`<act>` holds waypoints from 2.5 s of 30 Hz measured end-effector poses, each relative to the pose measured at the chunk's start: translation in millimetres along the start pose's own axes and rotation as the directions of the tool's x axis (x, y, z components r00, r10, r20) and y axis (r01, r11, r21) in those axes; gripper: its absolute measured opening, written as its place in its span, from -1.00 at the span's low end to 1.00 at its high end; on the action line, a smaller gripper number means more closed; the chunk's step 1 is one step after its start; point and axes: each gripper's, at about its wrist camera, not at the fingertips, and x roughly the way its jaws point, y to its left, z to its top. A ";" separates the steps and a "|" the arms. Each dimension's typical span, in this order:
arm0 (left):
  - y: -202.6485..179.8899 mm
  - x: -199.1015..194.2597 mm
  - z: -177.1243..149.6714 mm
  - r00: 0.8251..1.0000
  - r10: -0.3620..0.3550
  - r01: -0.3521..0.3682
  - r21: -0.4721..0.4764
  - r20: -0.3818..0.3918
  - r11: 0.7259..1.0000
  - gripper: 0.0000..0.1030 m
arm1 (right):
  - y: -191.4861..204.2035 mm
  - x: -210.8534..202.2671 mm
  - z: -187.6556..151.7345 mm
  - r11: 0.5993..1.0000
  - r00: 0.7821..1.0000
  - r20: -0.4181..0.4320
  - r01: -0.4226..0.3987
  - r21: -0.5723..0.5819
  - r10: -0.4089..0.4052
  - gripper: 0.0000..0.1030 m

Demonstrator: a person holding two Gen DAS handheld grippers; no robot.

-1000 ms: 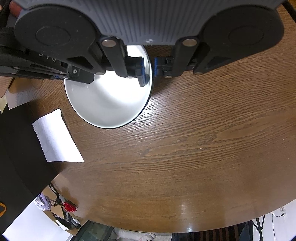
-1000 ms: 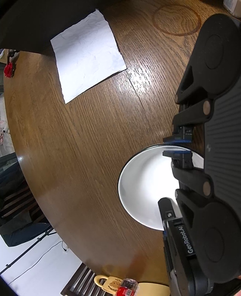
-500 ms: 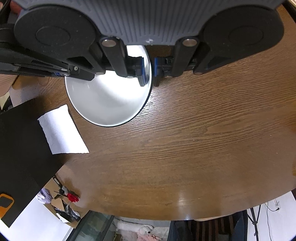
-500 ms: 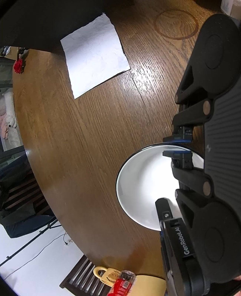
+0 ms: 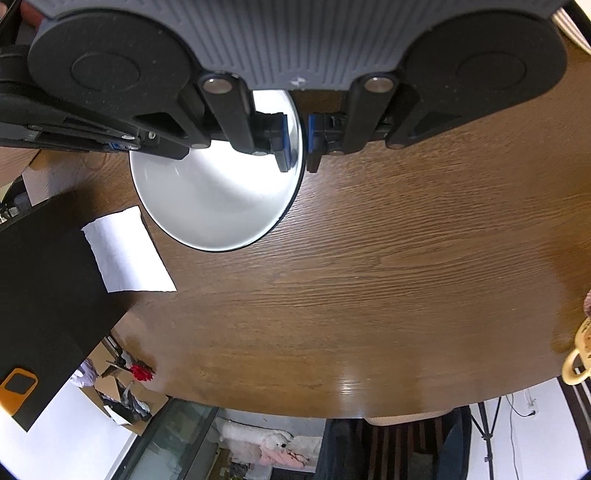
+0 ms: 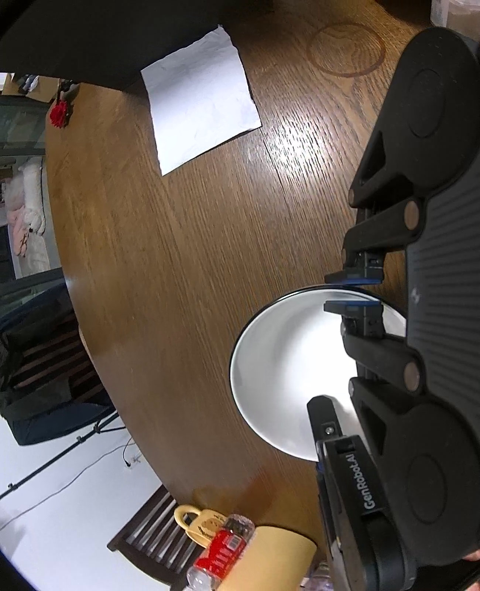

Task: Organize plates and bowls
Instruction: 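Lift the white bowl with both grippers off the table, then carry the held white bowl with both grippers toward the nested bowls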

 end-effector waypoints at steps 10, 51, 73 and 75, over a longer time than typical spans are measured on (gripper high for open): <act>11.3 -33.4 -22.0 0.999 0.021 -0.020 -0.030 0.031 0.999 -0.82 | 19.8 -20.6 -17.5 0.998 0.999 0.001 -0.044 -0.050 0.044 -0.86; 14.1 -125.2 -110.4 0.993 0.064 -0.058 -0.063 0.101 0.996 -0.81 | 53.4 -98.0 -104.3 0.988 0.996 0.040 -0.077 -0.132 0.083 -0.85; -2.9 -135.2 -140.2 0.994 0.049 -0.045 -0.041 0.093 0.998 -0.82 | 38.5 -117.7 -135.6 0.992 0.997 0.046 -0.064 -0.108 0.070 -0.86; -5.7 -134.2 -141.3 0.995 0.045 -0.042 -0.036 0.090 0.998 -0.82 | 35.3 -118.5 -137.5 0.993 0.997 0.046 -0.061 -0.103 0.066 -0.86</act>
